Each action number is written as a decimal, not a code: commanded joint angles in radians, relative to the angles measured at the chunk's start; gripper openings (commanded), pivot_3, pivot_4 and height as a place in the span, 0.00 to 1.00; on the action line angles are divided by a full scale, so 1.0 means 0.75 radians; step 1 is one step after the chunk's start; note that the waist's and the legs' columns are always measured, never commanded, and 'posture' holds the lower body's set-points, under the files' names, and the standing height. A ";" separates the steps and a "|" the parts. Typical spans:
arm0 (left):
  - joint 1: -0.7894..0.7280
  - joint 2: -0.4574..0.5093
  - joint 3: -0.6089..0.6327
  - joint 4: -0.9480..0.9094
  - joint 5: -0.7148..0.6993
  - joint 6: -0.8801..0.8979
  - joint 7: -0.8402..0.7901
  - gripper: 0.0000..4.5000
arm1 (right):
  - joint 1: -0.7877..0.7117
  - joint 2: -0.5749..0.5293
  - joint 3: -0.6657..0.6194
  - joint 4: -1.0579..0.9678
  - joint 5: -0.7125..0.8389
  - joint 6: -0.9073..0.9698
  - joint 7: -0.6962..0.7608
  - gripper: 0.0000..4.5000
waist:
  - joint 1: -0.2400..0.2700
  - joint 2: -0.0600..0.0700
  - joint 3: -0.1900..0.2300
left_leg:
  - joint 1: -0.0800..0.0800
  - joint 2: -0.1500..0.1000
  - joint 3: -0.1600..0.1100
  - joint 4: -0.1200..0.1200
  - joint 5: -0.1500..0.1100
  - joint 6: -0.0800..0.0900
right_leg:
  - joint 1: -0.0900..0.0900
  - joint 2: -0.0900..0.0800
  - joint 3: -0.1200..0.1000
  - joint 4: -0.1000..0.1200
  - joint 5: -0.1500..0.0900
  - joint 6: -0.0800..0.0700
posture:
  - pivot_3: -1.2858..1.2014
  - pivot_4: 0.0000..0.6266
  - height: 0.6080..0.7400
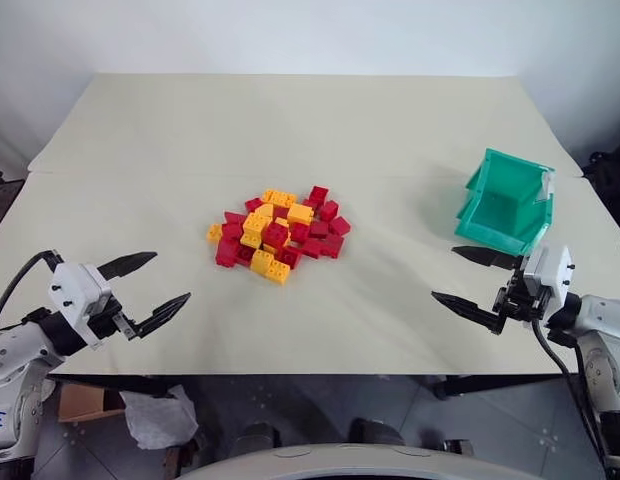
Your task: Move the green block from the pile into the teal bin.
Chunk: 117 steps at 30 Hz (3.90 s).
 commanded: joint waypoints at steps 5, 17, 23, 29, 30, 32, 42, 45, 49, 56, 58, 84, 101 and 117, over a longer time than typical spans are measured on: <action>0.011 -0.069 0.048 0.000 -0.093 0.031 0.044 1.00 | -0.078 0.050 0.085 -0.003 -0.003 0.012 0.021 1.00 | -0.006 0.000 0.000 | -0.001 0.001 0.005 -0.001 0.000 0.000 | -0.005 0.000 0.005 0.002 0.000 0.000 | 0.52 0.24 1.00; 0.291 -0.212 0.196 -0.073 -0.183 0.021 0.084 1.00 | -0.427 0.322 0.526 -0.128 -0.149 0.301 -0.151 0.39 | -0.006 -0.001 0.000 | -0.002 0.001 0.017 0.001 -0.001 0.000 | -0.019 0.000 0.017 0.013 0.000 0.000 | 0.52 0.24 1.00; 0.387 -0.277 0.174 -0.125 -0.168 -0.005 0.090 1.00 | -0.647 0.570 0.745 0.034 -0.308 0.373 -0.269 0.01 | -0.010 -0.002 -0.001 | -0.002 0.001 0.019 0.003 -0.003 0.001 | -0.020 0.000 0.020 0.015 0.000 0.000 | 0.52 0.24 1.00; 0.351 -0.326 0.109 -0.186 -0.160 0.021 0.162 1.00 | -0.934 0.835 0.828 0.428 -0.480 0.332 -0.411 0.01 | -0.034 -0.003 -0.002 | -0.002 0.003 0.023 0.003 -0.002 0.001 | -0.029 0.002 0.026 0.024 0.000 -0.002 | 0.52 0.24 1.00; 0.340 -0.323 0.102 -0.187 -0.159 0.023 0.167 1.00 | -0.971 0.865 0.831 0.492 -0.502 0.311 -0.427 0.01 | -0.036 -0.003 -0.002 | -0.002 0.003 0.023 0.003 -0.003 0.001 | -0.029 0.002 0.026 0.024 0.000 -0.002 | 0.52 0.24 1.00; 0.312 -0.317 0.090 -0.184 -0.156 0.027 0.182 1.00 | -1.050 0.926 0.830 0.644 -0.551 0.249 -0.480 0.01 | -0.040 -0.003 -0.002 | -0.002 0.003 0.024 0.003 -0.003 0.000 | -0.029 0.002 0.026 0.023 0.000 -0.002 | 0.52 0.24 1.00; 0.242 -0.299 0.085 -0.175 -0.165 0.030 0.222 1.00 | -1.365 1.004 0.706 1.308 -0.705 -0.082 -0.775 0.01 | -0.056 -0.003 -0.002 | -0.005 0.004 0.033 0.002 -0.003 0.000 | -0.041 0.001 0.032 0.033 0.000 -0.003 | 0.52 0.24 1.00; 0.232 -0.301 0.086 -0.177 -0.174 0.036 0.239 1.00 | -1.424 1.008 0.656 1.418 -0.711 -0.148 -0.813 0.01 | -0.060 -0.003 -0.002 | -0.005 0.004 0.034 0.002 -0.003 0.000 | -0.041 0.001 0.032 0.032 0.000 -0.003 | 0.52 0.24 1.00; 0.223 -0.295 0.081 -0.177 -0.178 0.045 0.247 1.00 | -1.448 1.035 0.638 1.470 -0.727 -0.186 -0.768 0.01 | -0.077 -0.003 -0.002 | -0.005 0.004 0.034 0.001 -0.003 0.000 | -0.041 0.001 0.032 0.032 0.000 -0.003 | 0.52 0.24 1.00; 0.195 -0.284 0.079 -0.168 -0.174 0.062 0.246 1.00 | -1.311 1.080 0.742 1.292 -0.750 -0.116 -0.422 0.01 | -0.084 -0.003 -0.002 | -0.004 0.005 0.035 0.000 -0.003 0.000 | -0.042 0.002 0.033 0.033 0.000 -0.003 | 0.52 0.24 1.00; 0.196 -0.284 0.079 -0.170 -0.174 0.066 0.245 1.00 | -1.256 1.050 0.781 1.166 -0.744 -0.018 -0.296 0.01 | -0.082 -0.003 -0.002 | -0.004 0.005 0.035 0.000 -0.003 0.000 | -0.042 0.001 0.033 0.033 0.000 -0.003 | 0.52 0.24 1.00; 0.101 -0.186 0.101 -0.117 -0.188 0.118 0.218 1.00 | -0.934 0.676 0.395 0.445 -0.338 0.249 -0.074 0.83 | -0.033 -0.005 -0.003 | -0.007 0.004 0.035 0.003 -0.005 0.001 | -0.043 0.001 0.033 0.032 0.000 -0.003 | 0.52 0.24 1.00; 0.040 -0.157 0.059 -0.059 -0.173 0.128 0.210 1.00 | -0.917 0.713 0.567 0.261 -0.333 0.505 -0.222 0.99 | -0.071 -0.004 -0.002 | -0.002 0.006 0.043 0.001 -0.005 0.001 | -0.043 0.001 0.036 0.032 0.000 -0.003 | 0.52 0.24 1.00; 0.139 -0.192 0.125 -0.126 -0.213 0.144 0.247 1.00 | -1.501 1.110 0.635 1.206 -0.599 0.401 -0.672 0.99 | -0.076 -0.004 -0.003 | -0.003 0.005 0.042 0.000 -0.005 0.000 | -0.045 0.001 0.036 0.033 0.000 -0.003 | 0.52 0.24 1.00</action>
